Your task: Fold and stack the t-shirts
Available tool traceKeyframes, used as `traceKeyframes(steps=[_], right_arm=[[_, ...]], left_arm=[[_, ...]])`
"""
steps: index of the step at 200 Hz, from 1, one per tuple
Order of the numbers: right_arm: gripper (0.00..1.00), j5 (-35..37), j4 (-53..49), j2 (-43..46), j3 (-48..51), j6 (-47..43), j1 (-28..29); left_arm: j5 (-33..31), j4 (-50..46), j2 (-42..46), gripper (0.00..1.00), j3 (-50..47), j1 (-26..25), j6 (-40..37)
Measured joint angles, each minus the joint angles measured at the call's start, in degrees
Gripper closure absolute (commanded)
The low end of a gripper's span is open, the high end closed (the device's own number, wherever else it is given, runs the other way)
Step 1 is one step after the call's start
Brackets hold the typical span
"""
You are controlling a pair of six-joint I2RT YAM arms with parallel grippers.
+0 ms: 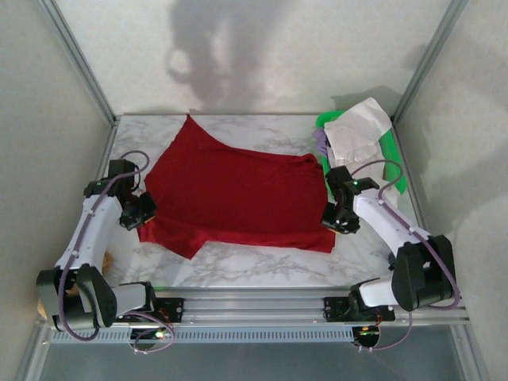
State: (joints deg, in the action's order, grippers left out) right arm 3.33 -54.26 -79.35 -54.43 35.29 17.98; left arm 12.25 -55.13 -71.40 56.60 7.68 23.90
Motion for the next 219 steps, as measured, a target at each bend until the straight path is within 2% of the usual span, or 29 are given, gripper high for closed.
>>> traceKeyframes(steps=[97, 183, 196, 219], right_arm=[[1.0, 6.1, 7.06, -8.61, -4.61, -1.46, 0.0], [0.99, 8.35, 12.76, -12.55, -4.7, 0.09, 0.0], [0.96, 8.63, 13.46, -12.55, -4.83, 0.09, 0.0], [0.79, 8.74, 14.27, -12.96, -5.4, 0.46, 0.0]], left_arm=[[0.0, 1.64, -5.46, 1.0, 4.15, 2.51, -2.23], [1.66, 5.95, -9.66, 1.0, 2.36, 3.26, -3.17], [1.68, 6.34, -10.25, 1.0, 2.36, 3.76, -3.21], [1.68, 6.97, -11.08, 0.97, 2.32, 4.33, -3.43]])
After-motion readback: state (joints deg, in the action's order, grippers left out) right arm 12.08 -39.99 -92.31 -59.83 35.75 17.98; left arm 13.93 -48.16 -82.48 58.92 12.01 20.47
